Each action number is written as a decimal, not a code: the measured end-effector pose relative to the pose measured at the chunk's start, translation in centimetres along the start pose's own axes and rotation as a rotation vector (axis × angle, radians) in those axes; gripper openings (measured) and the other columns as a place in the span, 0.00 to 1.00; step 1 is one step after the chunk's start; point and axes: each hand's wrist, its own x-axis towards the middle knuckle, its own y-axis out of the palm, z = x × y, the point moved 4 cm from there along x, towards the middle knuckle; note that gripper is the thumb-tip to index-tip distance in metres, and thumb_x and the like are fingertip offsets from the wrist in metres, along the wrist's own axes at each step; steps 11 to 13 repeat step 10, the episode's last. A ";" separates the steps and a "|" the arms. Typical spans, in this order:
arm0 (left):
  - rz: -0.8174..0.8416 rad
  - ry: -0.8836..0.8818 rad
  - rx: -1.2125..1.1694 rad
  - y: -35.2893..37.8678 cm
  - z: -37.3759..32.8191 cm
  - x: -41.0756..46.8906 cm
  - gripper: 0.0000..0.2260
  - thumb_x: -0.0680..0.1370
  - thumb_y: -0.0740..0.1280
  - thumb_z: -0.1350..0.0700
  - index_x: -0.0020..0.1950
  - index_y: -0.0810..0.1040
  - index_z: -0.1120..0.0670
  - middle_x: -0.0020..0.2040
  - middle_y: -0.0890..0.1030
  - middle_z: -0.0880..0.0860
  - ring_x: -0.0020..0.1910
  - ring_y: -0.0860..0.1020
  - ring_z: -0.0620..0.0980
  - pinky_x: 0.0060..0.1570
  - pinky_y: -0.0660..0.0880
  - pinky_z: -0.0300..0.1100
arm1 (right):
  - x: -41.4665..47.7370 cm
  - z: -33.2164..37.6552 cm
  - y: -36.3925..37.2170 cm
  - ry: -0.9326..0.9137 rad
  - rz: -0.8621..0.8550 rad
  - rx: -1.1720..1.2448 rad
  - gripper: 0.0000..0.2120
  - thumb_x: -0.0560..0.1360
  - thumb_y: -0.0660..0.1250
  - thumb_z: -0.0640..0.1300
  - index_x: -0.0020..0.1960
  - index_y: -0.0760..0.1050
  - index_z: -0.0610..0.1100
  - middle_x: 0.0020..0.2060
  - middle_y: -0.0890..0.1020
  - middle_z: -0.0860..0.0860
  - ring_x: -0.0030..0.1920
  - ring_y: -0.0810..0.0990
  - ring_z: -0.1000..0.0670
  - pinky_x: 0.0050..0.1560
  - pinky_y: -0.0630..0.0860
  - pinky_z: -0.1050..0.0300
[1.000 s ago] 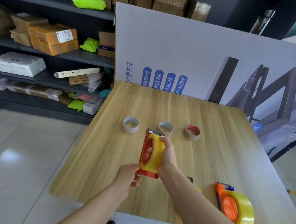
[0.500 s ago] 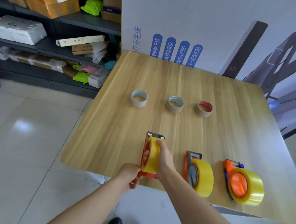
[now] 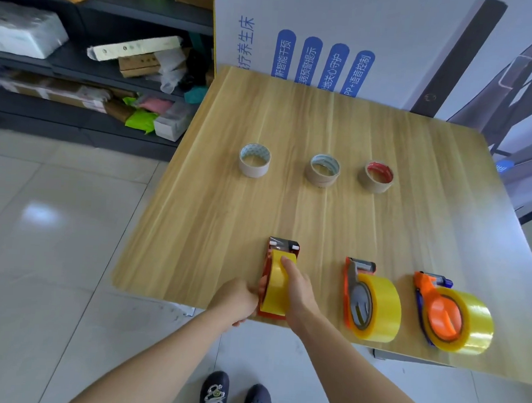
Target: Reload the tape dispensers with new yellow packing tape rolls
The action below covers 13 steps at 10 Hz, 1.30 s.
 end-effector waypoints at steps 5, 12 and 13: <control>0.086 0.343 -0.322 -0.5 -3.0 -1.8 0.03 0.77 0.68 0.55 0.47 0.81 0.48 0.47 0.85 0.52 0.48 0.83 0.50 0.50 0.80 0.45 | -1.0 2.3 -1.8 -0.228 -0.145 -0.383 0.14 0.77 0.65 0.56 0.43 0.74 0.46 0.34 0.76 0.53 0.34 0.74 0.54 0.32 0.68 0.62; -0.050 0.276 0.378 -3.7 -6.6 -3.1 0.11 0.76 0.66 0.50 0.54 0.80 0.54 0.47 0.80 0.52 0.47 0.77 0.51 0.47 0.72 0.42 | -2.9 6.1 -2.4 -0.340 -0.100 -1.228 0.19 0.79 0.57 0.58 0.63 0.70 0.47 0.50 0.80 0.49 0.49 0.79 0.47 0.44 0.75 0.54; -0.050 0.276 0.378 -3.7 -6.6 -3.1 0.11 0.76 0.66 0.50 0.54 0.80 0.54 0.47 0.80 0.52 0.47 0.77 0.51 0.47 0.72 0.42 | -2.9 6.1 -2.4 -0.340 -0.100 -1.228 0.19 0.79 0.57 0.58 0.63 0.70 0.47 0.50 0.80 0.49 0.49 0.79 0.47 0.44 0.75 0.54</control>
